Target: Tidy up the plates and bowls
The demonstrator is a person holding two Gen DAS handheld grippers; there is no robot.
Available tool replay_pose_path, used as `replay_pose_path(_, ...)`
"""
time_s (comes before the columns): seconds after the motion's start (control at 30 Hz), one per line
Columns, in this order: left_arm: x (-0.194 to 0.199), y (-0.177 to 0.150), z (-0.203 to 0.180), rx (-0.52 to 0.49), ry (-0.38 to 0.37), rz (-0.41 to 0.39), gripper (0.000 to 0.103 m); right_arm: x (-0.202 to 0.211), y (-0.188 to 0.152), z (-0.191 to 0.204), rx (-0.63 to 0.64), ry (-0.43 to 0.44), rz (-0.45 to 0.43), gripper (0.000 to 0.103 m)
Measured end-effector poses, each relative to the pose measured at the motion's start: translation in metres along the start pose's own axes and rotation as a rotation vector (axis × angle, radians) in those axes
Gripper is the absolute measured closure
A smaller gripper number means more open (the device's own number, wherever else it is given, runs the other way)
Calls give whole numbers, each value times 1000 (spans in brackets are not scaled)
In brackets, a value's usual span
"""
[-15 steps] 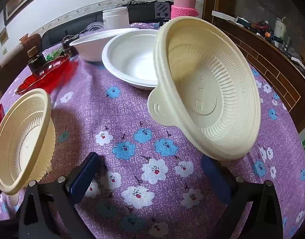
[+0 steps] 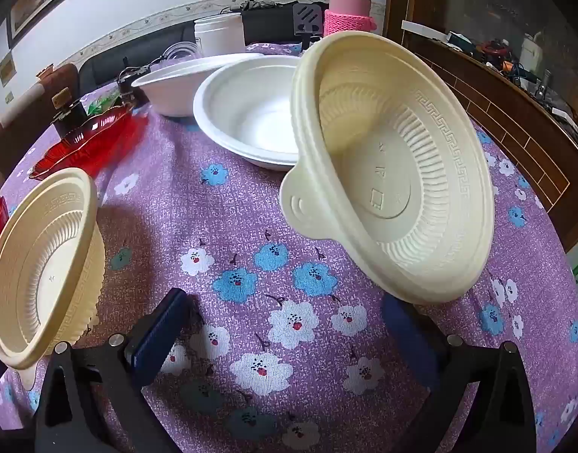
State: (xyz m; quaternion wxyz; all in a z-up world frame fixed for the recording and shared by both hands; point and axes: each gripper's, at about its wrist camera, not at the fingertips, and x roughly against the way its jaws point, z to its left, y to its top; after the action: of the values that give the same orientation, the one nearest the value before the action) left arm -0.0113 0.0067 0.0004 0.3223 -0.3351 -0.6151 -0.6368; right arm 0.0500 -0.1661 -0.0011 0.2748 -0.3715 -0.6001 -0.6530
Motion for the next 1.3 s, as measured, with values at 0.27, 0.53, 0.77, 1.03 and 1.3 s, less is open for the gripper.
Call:
replay_pose_path(0.27, -1, 4, 1, -2, -8, 12, 0, 1, 1, 2, -2, 0, 2, 1)
replay_pose_path(0.53, 4, -2, 0, -23, -19, 37, 0, 15, -17, 2, 65, 48, 67, 1)
replay_pose_path(0.77, 48, -20, 11, -17, -90, -22, 0, 36, -39, -5, 100, 83, 82, 1)
replay_pose_path(1.03, 110, -38, 58, 19, -146, -137, 0, 128, -15, -51, -99, 111, -209, 13)
replay_pose_path(1.3, 120, -43, 81, 86, -158, -157, 0, 66, 37, -18, 91, -103, -149, 36)
